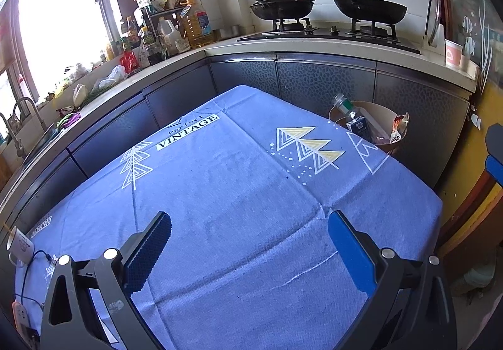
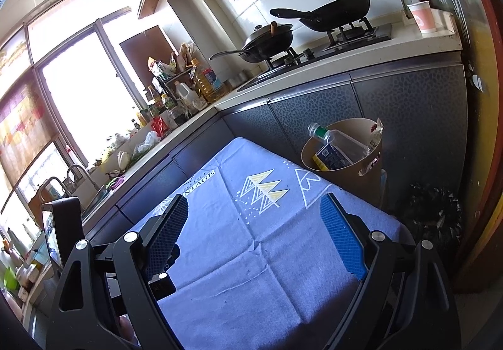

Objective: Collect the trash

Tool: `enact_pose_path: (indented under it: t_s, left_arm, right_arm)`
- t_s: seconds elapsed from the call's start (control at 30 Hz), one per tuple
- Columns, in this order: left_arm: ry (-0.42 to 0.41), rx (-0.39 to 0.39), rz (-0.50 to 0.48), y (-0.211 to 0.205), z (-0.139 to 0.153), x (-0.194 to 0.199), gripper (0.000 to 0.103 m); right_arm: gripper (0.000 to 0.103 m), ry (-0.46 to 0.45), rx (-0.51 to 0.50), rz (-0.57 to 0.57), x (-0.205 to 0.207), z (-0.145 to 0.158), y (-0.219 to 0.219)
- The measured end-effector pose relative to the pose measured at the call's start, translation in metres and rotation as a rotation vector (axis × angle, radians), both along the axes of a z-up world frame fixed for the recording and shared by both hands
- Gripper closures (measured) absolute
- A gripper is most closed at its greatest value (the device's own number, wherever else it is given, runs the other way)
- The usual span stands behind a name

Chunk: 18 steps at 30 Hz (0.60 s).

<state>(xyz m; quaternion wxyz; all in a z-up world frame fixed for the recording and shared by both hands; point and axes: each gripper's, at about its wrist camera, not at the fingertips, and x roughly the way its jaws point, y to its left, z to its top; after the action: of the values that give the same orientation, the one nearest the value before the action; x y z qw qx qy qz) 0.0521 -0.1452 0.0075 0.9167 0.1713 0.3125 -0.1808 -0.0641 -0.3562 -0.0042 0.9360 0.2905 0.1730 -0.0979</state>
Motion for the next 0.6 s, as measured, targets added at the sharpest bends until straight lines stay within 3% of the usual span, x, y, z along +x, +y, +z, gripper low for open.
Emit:
enact_pose_path:
  t_s: [0.6]
  left_arm:
    - [0.003,0.002,0.0,-0.0004,-0.0004,0.0004,0.004]
  right_arm:
    - [0.018,0.001,0.003,-0.004,-0.0017,-0.0019,-0.0005]
